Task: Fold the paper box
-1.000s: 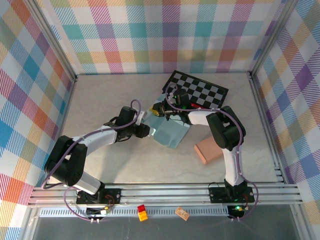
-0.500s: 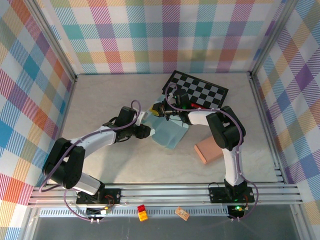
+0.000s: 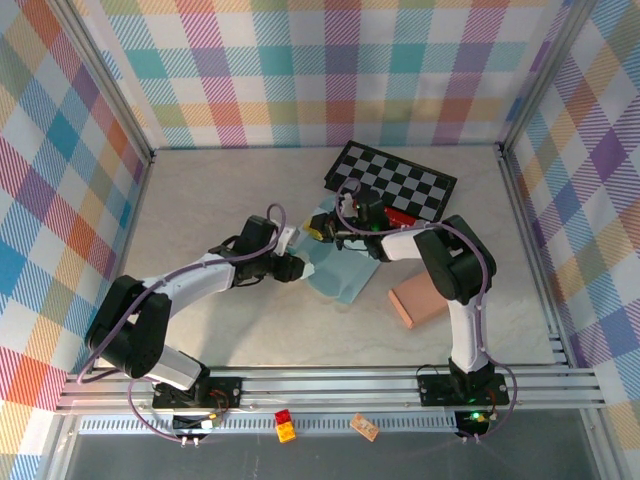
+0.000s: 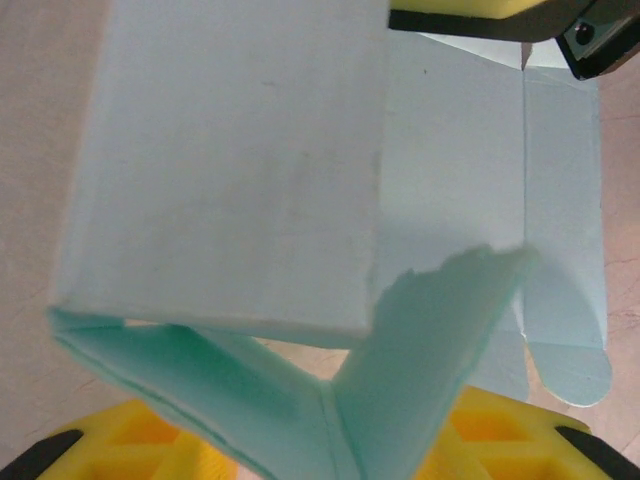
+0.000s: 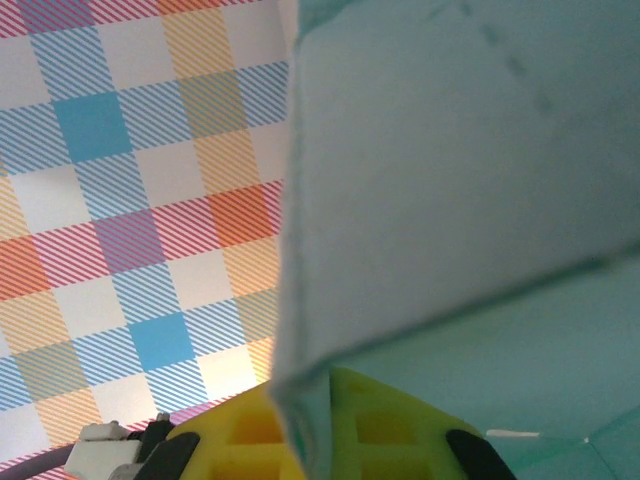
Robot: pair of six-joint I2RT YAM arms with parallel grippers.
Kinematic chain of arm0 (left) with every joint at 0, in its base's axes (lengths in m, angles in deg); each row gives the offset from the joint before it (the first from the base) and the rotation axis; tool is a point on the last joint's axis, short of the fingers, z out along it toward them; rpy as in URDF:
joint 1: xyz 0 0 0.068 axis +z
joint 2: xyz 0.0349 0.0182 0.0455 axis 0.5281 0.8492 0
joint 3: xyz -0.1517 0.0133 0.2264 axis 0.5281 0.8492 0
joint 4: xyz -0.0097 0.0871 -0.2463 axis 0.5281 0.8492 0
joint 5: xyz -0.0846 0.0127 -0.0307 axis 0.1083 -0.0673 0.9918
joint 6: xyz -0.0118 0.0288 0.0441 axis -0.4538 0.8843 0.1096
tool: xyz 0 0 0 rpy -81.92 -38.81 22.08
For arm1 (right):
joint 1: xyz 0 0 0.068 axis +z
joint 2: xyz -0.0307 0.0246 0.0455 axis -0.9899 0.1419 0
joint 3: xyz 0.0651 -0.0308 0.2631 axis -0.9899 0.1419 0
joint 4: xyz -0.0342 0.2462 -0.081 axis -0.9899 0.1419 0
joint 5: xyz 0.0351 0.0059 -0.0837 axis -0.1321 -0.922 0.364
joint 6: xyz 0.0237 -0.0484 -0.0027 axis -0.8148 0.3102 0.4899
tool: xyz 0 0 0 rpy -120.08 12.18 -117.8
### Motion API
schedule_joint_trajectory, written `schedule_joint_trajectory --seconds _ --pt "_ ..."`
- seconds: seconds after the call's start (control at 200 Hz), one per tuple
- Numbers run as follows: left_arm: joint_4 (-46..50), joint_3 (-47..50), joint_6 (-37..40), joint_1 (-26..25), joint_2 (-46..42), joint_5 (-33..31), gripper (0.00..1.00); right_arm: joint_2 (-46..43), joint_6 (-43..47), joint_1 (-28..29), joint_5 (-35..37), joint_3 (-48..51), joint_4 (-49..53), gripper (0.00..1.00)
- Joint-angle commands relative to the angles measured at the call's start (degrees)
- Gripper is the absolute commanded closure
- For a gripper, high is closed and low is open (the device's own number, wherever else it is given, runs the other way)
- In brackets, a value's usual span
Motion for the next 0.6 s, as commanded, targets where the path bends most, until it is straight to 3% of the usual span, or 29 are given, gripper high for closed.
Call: schedule_joint_trajectory --seconds 0.0,0.28,0.595 --pt "-0.1 -0.6 -2.2 -2.5 1.0 -2.1 0.58 -2.2 -1.9 0.1 2.6 2.0 -7.2 1.00" --pt "-4.6 1.6 -5.9 -3.6 0.1 -11.6 0.59 -3.2 -3.8 0.6 5.0 2.7 -9.8 1.00" --pt "-7.0 0.5 -4.9 -3.5 2.9 -11.6 0.65 -2.2 -4.5 1.0 5.0 5.3 -11.7 1.00"
